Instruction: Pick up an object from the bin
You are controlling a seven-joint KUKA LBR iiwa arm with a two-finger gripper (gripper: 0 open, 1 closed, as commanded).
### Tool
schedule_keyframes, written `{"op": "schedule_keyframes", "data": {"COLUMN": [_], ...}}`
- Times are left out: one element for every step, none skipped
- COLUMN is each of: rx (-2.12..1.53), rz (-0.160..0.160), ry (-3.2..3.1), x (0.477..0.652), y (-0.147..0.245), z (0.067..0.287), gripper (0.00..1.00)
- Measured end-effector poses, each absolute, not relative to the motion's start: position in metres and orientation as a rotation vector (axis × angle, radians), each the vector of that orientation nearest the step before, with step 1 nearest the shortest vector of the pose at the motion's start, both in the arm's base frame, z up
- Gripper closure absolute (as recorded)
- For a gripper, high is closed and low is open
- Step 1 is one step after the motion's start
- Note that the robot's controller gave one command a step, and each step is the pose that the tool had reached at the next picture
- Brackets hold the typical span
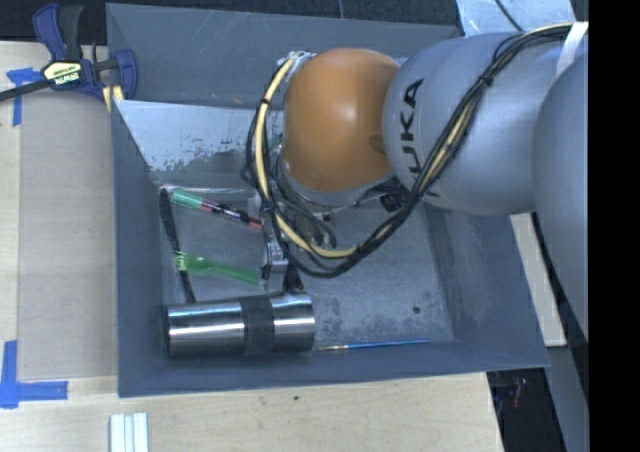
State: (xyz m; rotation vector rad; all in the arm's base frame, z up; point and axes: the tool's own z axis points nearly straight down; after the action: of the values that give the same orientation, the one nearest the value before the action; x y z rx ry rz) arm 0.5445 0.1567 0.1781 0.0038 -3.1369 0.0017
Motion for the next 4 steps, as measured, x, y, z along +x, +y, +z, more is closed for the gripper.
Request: {"op": "schedule_keyframes", "data": {"rx": [-0.001, -0.042, -0.171, -0.171], "rz": [-0.001, -0.004, -0.006, -0.007], "ry": [-3.145, -3.148, -3.156, -3.156], "x": [0.547, 0.561, 0.588, 0.588], "y": [0.156, 0.2, 0.147, 0.147], "z": [0.182, 0.092, 0.072, 0.072], "gripper": [0.0, 0.0, 1.0, 1.0]}}
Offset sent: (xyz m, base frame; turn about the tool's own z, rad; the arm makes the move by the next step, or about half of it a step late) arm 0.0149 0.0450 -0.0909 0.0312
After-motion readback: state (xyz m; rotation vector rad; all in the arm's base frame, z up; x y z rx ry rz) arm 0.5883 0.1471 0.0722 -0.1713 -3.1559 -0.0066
